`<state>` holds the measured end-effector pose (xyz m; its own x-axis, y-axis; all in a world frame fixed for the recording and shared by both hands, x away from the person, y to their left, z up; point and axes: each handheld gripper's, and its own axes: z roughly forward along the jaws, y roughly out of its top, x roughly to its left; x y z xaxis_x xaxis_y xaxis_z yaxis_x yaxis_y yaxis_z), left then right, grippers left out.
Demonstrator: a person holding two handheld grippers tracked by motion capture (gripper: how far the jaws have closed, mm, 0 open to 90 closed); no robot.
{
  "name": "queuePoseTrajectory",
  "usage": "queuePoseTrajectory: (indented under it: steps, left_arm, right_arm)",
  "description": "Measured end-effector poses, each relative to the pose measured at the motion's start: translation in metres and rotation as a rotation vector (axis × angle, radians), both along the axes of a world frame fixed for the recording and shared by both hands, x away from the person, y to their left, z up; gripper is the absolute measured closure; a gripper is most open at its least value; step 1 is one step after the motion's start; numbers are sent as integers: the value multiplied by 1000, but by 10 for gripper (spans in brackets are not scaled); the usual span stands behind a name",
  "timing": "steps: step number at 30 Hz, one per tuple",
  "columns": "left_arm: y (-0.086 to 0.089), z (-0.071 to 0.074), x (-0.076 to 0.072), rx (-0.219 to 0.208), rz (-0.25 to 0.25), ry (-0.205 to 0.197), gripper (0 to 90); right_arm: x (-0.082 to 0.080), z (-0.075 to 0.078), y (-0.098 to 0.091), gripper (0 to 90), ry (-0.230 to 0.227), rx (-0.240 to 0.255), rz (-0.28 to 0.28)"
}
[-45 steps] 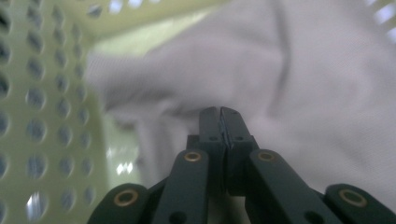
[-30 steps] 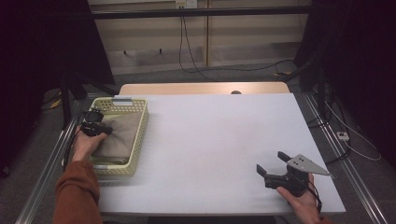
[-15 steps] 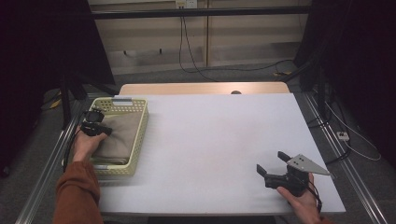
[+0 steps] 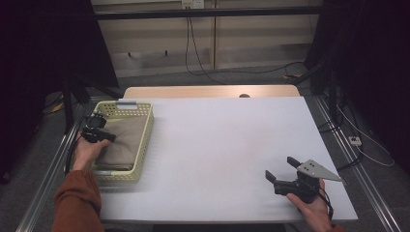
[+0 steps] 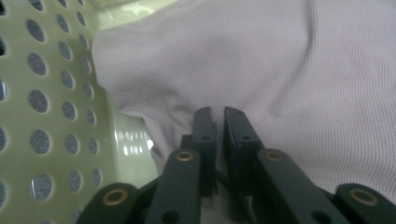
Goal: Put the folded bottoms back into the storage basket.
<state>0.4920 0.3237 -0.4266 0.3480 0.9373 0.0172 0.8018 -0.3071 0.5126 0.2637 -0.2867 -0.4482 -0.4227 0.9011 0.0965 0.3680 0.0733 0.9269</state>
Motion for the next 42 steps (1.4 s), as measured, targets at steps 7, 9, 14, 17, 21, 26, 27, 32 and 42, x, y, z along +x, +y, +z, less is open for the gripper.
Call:
queuePoseTrajectory:
  steps: [7, 9, 14, 17, 21, 26, 27, 32, 42]
  left_arm:
    - [-1, 6, -3, -11, 1, -84, 665]
    - [-1, 9, -4, -27, 0, -107, 622]
    - [-2, 21, -6, -26, -24, -154, 388]
    - [-5, 25, -10, -12, -53, -191, 304]
    - [-6, 30, -15, -34, -48, -245, 186]
    - [-1, 37, -23, -103, -32, -314, 87]
    - [-1, 38, -24, -102, -37, -324, 77]
    - [-1, 46, -32, -130, -48, -358, 58]
    - [-3, 52, -51, -176, -60, -422, 60]
  right_arm:
    - [0, 0, -1, 38, 4, 5, -5]
    - [0, 0, -1, 38, 4, 5, -8]
    - [0, 0, -1, 39, 1, 4, -9]
    - [0, 0, 0, 39, -1, -3, -6]
    - [0, 0, 1, 39, 2, -4, -8]
    - [-1, 1, 1, 39, -2, -9, -8]
    - [-1, 1, 1, 39, 0, -8, -8]
    - [0, 0, 1, 39, 2, -10, -9]
    - [-1, 1, 1, 39, 0, -4, -16]
